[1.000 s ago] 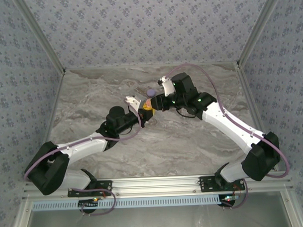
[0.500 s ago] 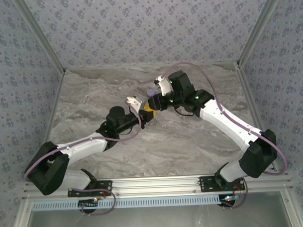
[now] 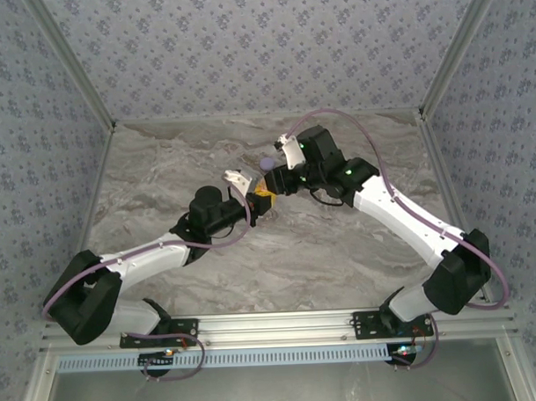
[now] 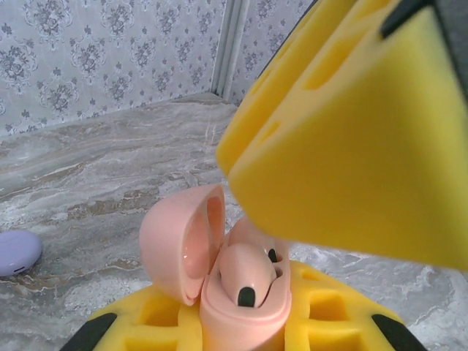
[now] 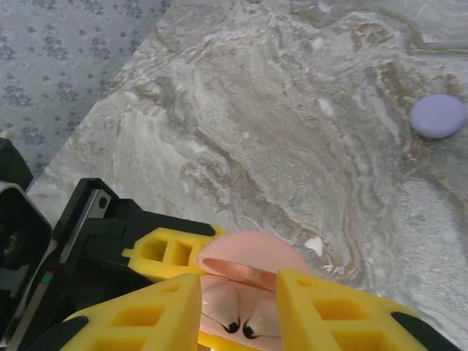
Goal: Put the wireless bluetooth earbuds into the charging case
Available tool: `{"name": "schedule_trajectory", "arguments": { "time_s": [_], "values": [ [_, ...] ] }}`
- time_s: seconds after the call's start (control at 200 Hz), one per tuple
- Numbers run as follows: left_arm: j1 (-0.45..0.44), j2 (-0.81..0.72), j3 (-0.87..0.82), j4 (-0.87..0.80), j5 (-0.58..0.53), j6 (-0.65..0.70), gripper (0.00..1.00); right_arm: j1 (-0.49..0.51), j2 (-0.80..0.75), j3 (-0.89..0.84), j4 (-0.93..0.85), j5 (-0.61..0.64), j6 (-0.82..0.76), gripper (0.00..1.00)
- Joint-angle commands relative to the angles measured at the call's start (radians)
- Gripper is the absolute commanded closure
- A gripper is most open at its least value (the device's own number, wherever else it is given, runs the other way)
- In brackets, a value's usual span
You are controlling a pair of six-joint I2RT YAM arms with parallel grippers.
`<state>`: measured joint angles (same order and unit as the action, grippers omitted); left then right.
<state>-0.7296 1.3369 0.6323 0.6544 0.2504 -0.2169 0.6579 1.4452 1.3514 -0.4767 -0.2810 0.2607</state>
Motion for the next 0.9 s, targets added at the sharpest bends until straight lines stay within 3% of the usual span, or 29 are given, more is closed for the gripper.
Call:
{"name": "schedule_trajectory", "arguments": {
  "time_s": [0.0,0.245,0.435,0.655,0.895],
  "values": [
    [-0.008,-0.015,0.035,0.004,0.012,0.012,0.94,-0.012,-0.061,0.009,-0.013,0.082,-0.004,0.68],
    [-0.007,-0.013,0.058,0.016,0.103,0.019,0.94,-0.129,-0.080,-0.040,-0.029,-0.005,0.000,0.75],
    [-0.008,-0.015,0.065,0.076,0.180,0.012,0.94,-0.216,-0.055,-0.067,-0.053,-0.182,-0.015,0.86],
    [-0.008,-0.013,0.064,0.125,0.245,0.006,0.94,-0.239,-0.030,-0.086,-0.041,-0.327,-0.028,0.97],
    [-0.008,-0.010,0.055,0.159,0.280,-0.002,0.94,-0.240,-0.019,-0.096,-0.004,-0.446,-0.025,0.98]
  ]
}}
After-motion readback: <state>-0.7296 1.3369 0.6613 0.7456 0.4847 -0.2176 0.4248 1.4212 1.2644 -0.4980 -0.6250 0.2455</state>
